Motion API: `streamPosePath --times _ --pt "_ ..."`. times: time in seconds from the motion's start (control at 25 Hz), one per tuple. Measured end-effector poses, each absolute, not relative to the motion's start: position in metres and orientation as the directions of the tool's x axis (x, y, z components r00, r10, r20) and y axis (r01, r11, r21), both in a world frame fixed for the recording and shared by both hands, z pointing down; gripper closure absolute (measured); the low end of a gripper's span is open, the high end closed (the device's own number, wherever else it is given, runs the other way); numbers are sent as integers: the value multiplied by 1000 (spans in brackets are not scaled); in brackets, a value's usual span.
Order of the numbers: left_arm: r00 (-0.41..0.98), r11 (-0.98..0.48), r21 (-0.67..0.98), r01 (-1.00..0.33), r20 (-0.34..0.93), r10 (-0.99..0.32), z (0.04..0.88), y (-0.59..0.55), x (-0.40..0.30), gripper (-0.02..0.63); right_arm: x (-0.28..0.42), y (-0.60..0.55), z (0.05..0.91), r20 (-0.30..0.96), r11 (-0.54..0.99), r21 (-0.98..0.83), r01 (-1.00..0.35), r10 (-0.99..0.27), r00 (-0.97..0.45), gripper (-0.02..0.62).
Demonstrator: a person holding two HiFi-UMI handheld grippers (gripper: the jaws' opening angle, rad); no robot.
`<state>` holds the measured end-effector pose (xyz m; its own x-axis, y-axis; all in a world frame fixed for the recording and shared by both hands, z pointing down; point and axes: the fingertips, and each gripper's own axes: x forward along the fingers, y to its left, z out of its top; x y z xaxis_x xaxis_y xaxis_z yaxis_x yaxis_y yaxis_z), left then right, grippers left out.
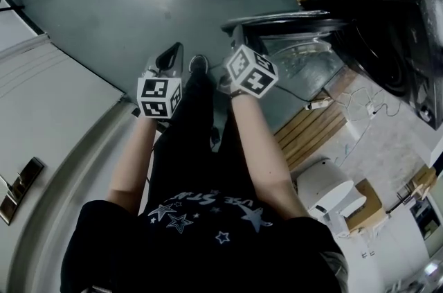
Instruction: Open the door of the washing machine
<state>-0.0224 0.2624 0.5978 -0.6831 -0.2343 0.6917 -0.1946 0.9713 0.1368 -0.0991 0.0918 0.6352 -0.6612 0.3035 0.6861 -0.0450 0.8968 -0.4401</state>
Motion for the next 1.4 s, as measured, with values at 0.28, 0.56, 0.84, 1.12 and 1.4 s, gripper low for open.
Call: streamPosePath --times 0.28,0.56,0.84,1.12,1.4 --pt "-658 947 150 -283 688 -306 601 283 -63 595 -141 109 633 664 892 -437 -119 230 -711 469" --pt "-649 940 155 -305 688 -324 603 306 -93 595 -178 118 633 671 894 -412 -176 167 -723 469" --pt "-661 943 157 -295 679 -320 598 330 -103 595 -192 122 634 682 891 -406 -203 147 -717 469" --pt "-662 939 184 -292 669 -337 587 336 -103 595 -183 129 618 684 909 -390 -145 180 -707 462" --pt "-658 910 138 -392 650 -382 564 313 -109 595 -156 107 578 670 921 -374 -111 186 -719 462"
